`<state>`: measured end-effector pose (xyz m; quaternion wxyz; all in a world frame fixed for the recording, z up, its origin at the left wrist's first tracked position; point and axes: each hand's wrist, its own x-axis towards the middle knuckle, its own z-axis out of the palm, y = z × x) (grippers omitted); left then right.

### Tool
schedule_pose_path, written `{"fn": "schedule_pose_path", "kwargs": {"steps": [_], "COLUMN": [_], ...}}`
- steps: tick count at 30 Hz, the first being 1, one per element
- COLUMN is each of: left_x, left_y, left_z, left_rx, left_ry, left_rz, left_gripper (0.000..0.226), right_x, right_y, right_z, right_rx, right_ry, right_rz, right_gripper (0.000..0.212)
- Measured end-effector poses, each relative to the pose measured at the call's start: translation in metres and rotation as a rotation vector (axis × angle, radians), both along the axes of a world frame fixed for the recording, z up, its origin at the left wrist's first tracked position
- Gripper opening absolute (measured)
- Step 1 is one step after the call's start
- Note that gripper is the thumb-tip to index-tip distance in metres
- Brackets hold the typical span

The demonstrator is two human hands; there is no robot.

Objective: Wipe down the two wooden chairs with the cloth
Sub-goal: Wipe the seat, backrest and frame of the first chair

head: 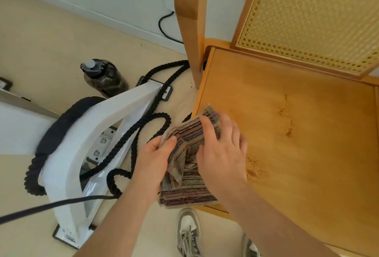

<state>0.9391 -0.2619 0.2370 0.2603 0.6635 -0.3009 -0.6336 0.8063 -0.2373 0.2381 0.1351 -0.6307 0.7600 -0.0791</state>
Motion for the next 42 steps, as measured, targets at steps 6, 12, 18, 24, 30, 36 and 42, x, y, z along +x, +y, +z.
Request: {"fn": "schedule_pose_path", "kwargs": {"steps": [6, 12, 18, 24, 30, 36, 42], "left_x": [-0.018, -0.030, -0.039, -0.018, -0.042, -0.100, -0.066], "left_y": [0.010, -0.017, -0.036, 0.027, 0.013, 0.045, 0.055], "left_z": [-0.032, -0.052, -0.048, -0.036, -0.027, -0.049, -0.058], "left_rx": [-0.325, -0.489, -0.599, -0.414, -0.578, -0.880, -0.836], "left_ry": [-0.368, -0.528, -0.577, -0.682, -0.979, -0.939, -1.094], "left_rz": [-0.279, -0.224, -0.313, -0.572, -0.716, -1.128, -1.039], "left_gripper": [0.021, 0.053, 0.044, 0.050, 0.044, 0.058, 0.055], "right_x": [0.010, -0.035, -0.014, -0.001, -0.011, -0.113, -0.043], "right_y": [0.029, -0.037, -0.065, 0.006, 0.027, 0.094, 0.070], "right_z": [-0.042, -0.046, -0.056, -0.060, -0.064, -0.060, -0.063], "right_rx": [0.256, 0.297, 0.218, 0.176, 0.161, 0.180, 0.125], "right_ry": [0.013, 0.170, 0.062, 0.058, 0.053, 0.215, 0.101], "right_rz": [0.249, 0.375, 0.094, 0.292, 0.274, 0.148, -0.143], "right_gripper": [0.060, 0.065, 0.063, 0.060, 0.065, 0.061, 0.063]}}
